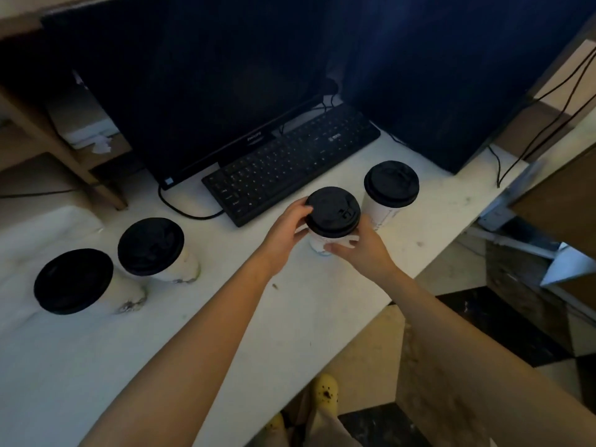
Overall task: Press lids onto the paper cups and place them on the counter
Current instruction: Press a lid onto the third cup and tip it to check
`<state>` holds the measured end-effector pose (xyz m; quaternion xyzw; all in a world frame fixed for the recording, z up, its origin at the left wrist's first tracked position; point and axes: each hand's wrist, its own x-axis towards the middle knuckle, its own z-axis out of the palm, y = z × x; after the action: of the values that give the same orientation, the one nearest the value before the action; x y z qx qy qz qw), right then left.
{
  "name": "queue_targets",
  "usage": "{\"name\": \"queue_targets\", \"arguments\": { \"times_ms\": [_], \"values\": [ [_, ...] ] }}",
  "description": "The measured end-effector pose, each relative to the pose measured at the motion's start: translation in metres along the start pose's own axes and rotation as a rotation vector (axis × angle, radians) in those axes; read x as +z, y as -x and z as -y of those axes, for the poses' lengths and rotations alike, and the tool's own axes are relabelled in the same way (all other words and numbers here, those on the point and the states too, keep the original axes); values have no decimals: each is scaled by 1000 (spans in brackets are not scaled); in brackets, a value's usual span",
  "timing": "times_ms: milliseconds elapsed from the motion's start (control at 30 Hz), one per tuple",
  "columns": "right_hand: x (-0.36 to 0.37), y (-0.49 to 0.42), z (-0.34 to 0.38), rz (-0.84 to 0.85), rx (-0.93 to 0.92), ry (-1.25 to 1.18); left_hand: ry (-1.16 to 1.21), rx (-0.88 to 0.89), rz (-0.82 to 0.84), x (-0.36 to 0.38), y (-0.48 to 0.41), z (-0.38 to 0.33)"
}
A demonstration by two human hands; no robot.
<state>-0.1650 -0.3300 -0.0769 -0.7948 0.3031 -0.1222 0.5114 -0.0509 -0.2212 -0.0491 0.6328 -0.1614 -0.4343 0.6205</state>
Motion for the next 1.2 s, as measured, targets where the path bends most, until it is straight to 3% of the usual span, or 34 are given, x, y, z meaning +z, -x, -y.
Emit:
{"name": "queue_targets", "arguments": {
  "times_ms": [133, 300, 433, 533, 867, 1100, 1200],
  "values": [
    [-3, 7, -3, 102, 38, 53, -76, -80, -203, 7, 1, 2],
    [-10, -10, 30, -239, 235, -539, -308, 86, -413, 28, -4, -13],
    [1, -29, 49, -109, 127, -102, -398, 114, -453, 39, -7, -6],
    [5, -35, 43, -102, 51, 18, -423, 118, -479, 39, -9, -3],
    [3, -30, 52, -80, 104, -14, -415, 85, -395, 38, -4, -12],
    [3, -1, 59, -92, 333, -324, -642, -17, -239, 3, -20, -30],
    [9, 15, 58, -128, 286, -239, -869, -47, -207, -7, -27, -43]
  ]
}}
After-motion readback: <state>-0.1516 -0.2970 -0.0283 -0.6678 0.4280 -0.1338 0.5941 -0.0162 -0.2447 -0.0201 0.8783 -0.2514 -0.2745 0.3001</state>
